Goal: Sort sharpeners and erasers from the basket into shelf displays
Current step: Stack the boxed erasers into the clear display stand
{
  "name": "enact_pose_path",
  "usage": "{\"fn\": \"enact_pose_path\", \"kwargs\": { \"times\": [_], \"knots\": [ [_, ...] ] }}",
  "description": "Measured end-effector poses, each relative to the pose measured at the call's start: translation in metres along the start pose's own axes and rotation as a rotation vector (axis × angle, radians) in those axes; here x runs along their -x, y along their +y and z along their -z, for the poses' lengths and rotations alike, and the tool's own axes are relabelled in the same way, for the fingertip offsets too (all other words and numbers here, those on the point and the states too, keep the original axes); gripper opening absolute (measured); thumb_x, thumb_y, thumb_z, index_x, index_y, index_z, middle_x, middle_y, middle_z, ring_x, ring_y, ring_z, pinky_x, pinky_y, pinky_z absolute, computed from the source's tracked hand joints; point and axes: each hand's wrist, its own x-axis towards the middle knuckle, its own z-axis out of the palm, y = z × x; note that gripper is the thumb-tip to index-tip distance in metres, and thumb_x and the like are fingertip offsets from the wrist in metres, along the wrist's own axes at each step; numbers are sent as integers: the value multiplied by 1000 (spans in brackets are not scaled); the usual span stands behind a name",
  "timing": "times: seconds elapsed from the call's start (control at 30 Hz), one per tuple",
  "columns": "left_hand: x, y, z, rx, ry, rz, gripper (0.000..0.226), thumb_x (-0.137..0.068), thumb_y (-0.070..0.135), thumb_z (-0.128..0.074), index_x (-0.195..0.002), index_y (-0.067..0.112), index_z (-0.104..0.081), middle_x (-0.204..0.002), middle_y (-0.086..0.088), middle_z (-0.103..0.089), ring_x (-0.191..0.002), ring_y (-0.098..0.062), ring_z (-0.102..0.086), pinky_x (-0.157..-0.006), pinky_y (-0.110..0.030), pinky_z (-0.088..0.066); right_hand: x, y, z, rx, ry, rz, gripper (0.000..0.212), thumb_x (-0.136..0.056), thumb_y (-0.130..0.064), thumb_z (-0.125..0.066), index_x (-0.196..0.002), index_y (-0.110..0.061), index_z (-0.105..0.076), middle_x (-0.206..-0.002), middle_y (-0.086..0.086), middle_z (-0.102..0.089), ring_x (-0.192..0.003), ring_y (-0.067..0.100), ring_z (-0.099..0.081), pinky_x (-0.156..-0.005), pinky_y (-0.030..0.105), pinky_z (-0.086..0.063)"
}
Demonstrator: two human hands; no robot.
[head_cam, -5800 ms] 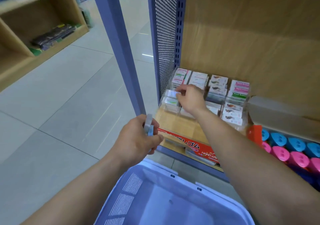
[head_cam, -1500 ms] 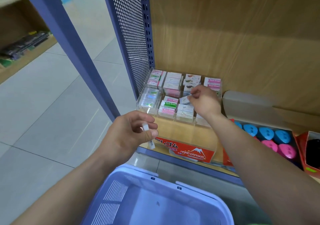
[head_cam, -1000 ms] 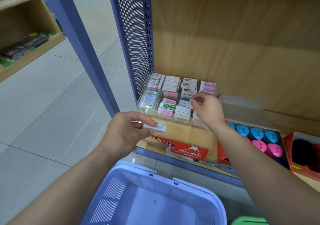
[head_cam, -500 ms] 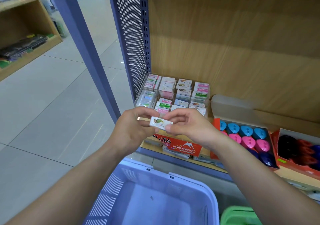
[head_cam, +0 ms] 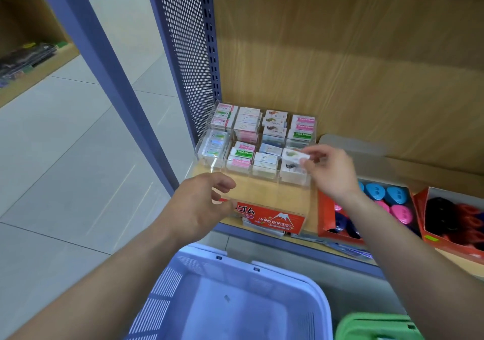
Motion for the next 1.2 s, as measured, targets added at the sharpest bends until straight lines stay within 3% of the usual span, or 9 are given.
{"fn": "enact_pose_path", "kwargs": {
  "times": [0.1,0.23,0.47,0.6,0.7,0.83,0.93,1.03,1.2],
  "knots": [
    [-3,4,-7,-47,-30,-14,24,-88,31,-74,-111,35,-67,-106,19,-63,-96,-1,-63,-76,-18,-48,-28,17,5,142,81,42,18,-93,-22,-69,-111,-19,-71,-91,-8,-67,-87,15,-65,-72,26,-47],
    [-7,11,-12,-34,-43,-6,22,-89,31,-74,-109,36,-66,-106,20,-62,-96,0,-63,-73,-17,-48,-51,25,-7,225,28,47,15,-93,-23,-67,-108,-19,-68,-90,-5,-66,-88,21,-65,-73,29,-50],
    [-5,23,-15,-28,-55,-13,20,-90,31,-72,-109,33,-67,-107,18,-62,-97,-4,-64,-77,-22,-52,-47,19,-20,555,73,102,20,-97,-25,-60,-111,-17,-74,-122,12,-48,-101,32,-58,-82,41,-57],
    [3,37,-17,-82,-83,-48,20,-90,30,-72,-109,32,-66,-108,17,-61,-96,-6,-63,-74,-21,-49,-23,7,4,466,13,62,27,-97,-37,-60,-117,-23,-72,-126,10,-51,-106,31,-60,-85,39,-55],
    [17,52,-34,-147,-129,-105,19,-89,31,-74,-107,29,-68,-106,10,-65,-92,-11,-63,-80,-23,-48,28,3,37,407,42,116,24,-93,-40,-65,-110,-26,-73,-108,2,-56,-94,23,-61,-79,34,-50],
    [64,77,-96,-241,-282,-208,25,-90,29,-71,-114,22,-68,-97,11,-61,-95,-14,-59,-80,-22,-43,131,33,92,383,-58,119,14,-88,-36,-72,-97,-26,-74,-94,-5,-58,-85,18,-59,-78,39,-52],
    [108,90,-156,-371,-470,-340,36,-92,33,-67,-125,19,-63,-121,1,-63,-109,-17,-59,-91,-26,-44,208,84,130,447,-120,46,13,-88,-36,-74,-96,-26,-73,-92,-9,-56,-82,15,-59,-77,37,-52],
    [144,94,-217,-421,-620,-357,45,-93,37,-65,-134,18,-57,-131,-1,-59,-116,-19,-57,-94,-27,-42,267,137,158,548,-294,-122,22,-92,-40,-68,-107,-26,-72,-103,-7,-60,-88,15,-62,-79,30,-48],
    [171,70,-318,-505,-760,-188,67,-90,40,-68,-146,14,-43,-142,-11,-51,-126,-28,-52,-103,-35,-45,314,227,165,588,-642,-338,51,-89,-46,-70,-134,-24,-59,-130,5,-57,-110,22,-60,-95,32,-48]
  ]
}}
